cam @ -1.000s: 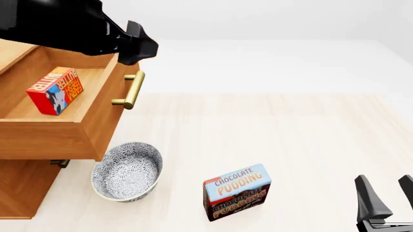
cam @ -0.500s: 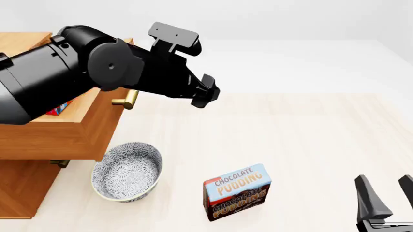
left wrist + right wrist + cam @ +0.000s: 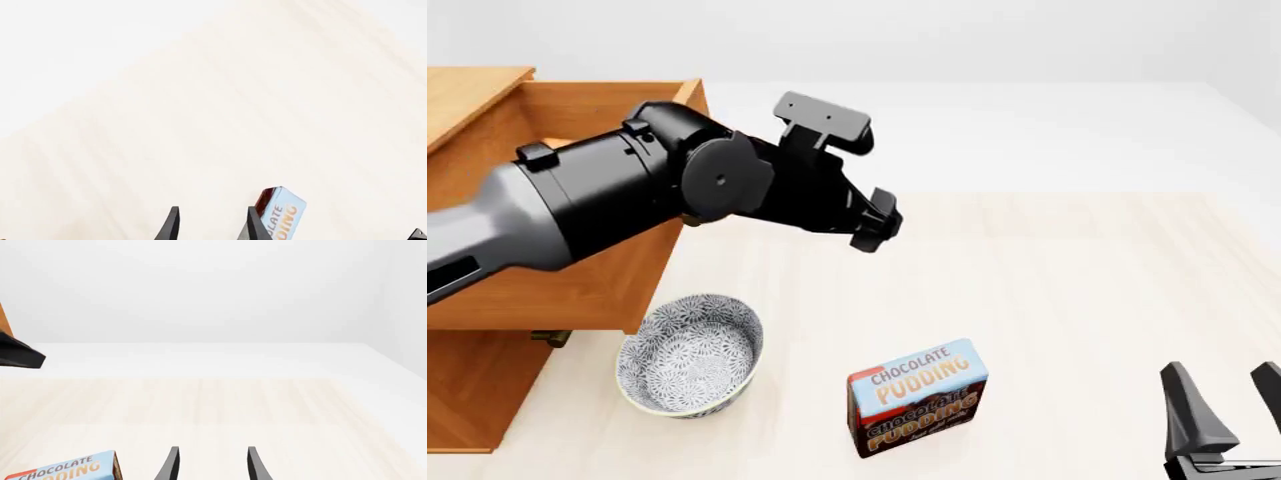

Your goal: Put the butter at the back in the top drawer of the cabinet and close it.

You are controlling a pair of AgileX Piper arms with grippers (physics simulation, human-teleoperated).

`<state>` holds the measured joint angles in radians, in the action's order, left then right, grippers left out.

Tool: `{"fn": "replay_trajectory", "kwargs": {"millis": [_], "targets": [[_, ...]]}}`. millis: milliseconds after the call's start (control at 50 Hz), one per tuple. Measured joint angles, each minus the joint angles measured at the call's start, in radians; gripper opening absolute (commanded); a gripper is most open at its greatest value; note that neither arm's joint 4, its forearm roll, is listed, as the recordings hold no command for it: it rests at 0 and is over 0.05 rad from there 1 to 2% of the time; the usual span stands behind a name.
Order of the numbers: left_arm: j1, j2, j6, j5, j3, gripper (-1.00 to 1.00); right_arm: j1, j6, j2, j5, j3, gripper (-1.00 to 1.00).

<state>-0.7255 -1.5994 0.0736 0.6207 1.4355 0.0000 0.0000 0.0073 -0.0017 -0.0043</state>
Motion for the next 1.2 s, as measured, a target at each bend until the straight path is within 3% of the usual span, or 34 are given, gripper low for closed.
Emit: {"fn": "replay_trajectory", "kwargs": {"millis": [1200], "targets": [[0.107,0.002,-0.015,-0.063,-0.084,1.0,0.0,0.0,0.0,0.0,0.0,1.0]]}}
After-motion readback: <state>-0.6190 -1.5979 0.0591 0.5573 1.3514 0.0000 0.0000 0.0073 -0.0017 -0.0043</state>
